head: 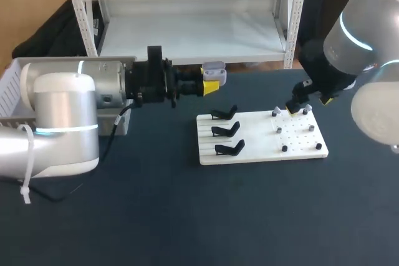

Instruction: Pick up each earbud case from the left stands, insert the matching earbuds, close the lid, and place the case in the box.

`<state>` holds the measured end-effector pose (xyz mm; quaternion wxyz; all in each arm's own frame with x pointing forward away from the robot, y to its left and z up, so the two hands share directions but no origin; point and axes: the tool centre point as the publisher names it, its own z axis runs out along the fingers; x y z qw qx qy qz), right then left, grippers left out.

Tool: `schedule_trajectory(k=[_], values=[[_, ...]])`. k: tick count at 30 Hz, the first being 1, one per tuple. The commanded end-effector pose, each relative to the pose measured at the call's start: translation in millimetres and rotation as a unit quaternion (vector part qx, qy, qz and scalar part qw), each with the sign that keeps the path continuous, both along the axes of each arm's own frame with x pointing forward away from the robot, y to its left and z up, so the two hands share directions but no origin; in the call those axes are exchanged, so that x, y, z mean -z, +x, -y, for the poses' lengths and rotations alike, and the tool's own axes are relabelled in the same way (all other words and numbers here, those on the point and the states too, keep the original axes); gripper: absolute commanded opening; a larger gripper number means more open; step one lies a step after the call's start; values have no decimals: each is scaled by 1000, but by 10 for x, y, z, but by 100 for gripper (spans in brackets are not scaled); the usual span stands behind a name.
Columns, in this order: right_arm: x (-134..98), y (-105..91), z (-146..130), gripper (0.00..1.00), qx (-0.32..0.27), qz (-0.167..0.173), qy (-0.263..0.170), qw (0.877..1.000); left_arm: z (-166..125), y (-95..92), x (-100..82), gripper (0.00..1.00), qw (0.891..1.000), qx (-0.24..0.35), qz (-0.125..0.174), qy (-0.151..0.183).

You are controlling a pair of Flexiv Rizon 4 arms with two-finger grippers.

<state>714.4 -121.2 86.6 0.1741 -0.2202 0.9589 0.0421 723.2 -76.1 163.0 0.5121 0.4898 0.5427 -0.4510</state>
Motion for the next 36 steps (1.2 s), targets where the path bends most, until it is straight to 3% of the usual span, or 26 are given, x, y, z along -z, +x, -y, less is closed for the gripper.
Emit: schedule_trajectory(k=[1,11,19,21,24,27,31,33,36], values=[[99,39,83,100,-2,-5,3,1000,32,-33,-57,0,1000,-13,-1,2],[217,118,245,100,-9,-23,-28,999,38,-38,-85,0,1000,14,-24,10],[226,262,243,100,-58,-42,-51,996,38,-38,-85,0,1000,14,-24,10],[232,297,229,93,-63,-48,-60,995,38,-38,-85,0,1000,14,-24,10],[276,366,243,66,-67,-51,-72,994,38,-38,-85,0,1000,14,-24,10],[300,419,247,65,-65,-55,-76,994,38,-38,-85,0,1000,14,-24,10],[361,442,242,54,-48,-60,-79,994,38,-38,-85,0,1000,14,-24,10],[387,442,240,62,-41,-60,-83,994,38,-38,-85,0,1000,14,-24,10],[430,432,231,55,-41,-62,-88,993,38,-38,-85,0,1000,14,-24,10]])
